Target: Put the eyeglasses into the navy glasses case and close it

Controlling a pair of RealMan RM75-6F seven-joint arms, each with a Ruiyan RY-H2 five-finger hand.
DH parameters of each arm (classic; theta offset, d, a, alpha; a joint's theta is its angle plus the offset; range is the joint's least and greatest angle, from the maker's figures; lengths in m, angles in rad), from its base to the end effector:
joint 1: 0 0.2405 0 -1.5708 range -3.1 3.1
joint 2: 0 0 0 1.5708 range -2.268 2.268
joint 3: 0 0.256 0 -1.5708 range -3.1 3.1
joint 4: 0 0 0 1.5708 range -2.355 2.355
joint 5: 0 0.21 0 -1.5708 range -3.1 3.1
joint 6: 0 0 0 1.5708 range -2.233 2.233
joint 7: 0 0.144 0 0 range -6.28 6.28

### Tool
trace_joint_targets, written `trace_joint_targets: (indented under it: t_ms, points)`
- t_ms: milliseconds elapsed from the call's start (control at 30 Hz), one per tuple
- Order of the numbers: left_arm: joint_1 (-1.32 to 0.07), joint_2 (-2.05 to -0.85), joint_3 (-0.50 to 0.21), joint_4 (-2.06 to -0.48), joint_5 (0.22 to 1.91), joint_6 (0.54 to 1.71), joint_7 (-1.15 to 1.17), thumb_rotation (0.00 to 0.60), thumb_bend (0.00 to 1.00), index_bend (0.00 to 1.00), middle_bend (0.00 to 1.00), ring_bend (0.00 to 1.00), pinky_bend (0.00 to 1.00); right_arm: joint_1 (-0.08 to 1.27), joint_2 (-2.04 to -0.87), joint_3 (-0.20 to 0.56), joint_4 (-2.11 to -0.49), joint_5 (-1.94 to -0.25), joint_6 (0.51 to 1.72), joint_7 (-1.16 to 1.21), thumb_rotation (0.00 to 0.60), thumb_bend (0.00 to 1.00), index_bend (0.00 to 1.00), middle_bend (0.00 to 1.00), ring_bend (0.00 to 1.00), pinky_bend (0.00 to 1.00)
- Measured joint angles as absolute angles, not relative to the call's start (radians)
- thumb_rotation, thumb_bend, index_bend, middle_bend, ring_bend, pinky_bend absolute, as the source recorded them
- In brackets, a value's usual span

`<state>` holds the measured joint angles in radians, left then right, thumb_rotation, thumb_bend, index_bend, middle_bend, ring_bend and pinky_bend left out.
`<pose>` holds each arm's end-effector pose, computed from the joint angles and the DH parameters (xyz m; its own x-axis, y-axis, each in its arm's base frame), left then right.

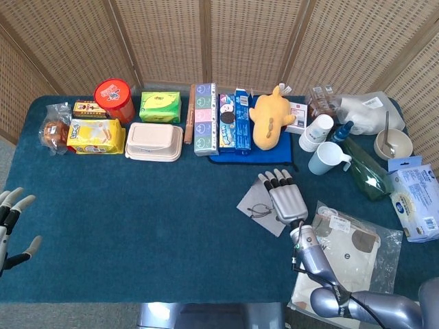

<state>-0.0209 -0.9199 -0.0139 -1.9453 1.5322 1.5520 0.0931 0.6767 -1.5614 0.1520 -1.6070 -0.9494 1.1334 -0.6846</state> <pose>-0.2627 0.1522 0.1941 0.3606 0.0014 0.9327 0.9326 0.0133 -0.3606 -0.1614 -0.3172 -0.0108 0.5632 -0.2141 0.7981 -0.8206 -0.2578 0.5100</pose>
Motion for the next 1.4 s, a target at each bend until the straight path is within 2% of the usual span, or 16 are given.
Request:
trace_joint_targets:
  t_ms: [67,267,633,1400]
  points:
    - [-0.019,-0.919,-0.014,-1.944,1.534,1.554,0.092,0.600,0.28,0.14,0.06,0.04,0.00,0.687,-1.556,0.147,-1.615,-0.942,1.128,-0.721,0.600,0.06,0.07,0.09,0.03,0.10]
    - [-0.016,-0.918,-0.014,-1.942,1.536,1.559,0.089,0.600,0.28,0.13,0.07,0.04,0.00,0.711,-1.548,0.139,-1.640,-0.916,1.120,-0.782,0.600,0.02,0.04,0.08,0.02,0.09]
    - [-0.012,-0.920,-0.014,-1.937,1.542,1.565,0.080,0.600,0.28,0.12,0.07,0.04,0.00,0.740,-1.576,0.129,-1.650,-0.902,1.107,-0.815,0.600,0.02,0.00,0.07,0.01,0.09]
    - [-0.001,-0.920,-0.010,-1.939,1.544,1.573,0.079,0.600,0.28,0.11,0.06,0.04,0.00,0.815,-1.645,0.197,-1.507,-0.850,1.091,-0.809,0.600,0.02,0.00,0.00,0.00,0.09]
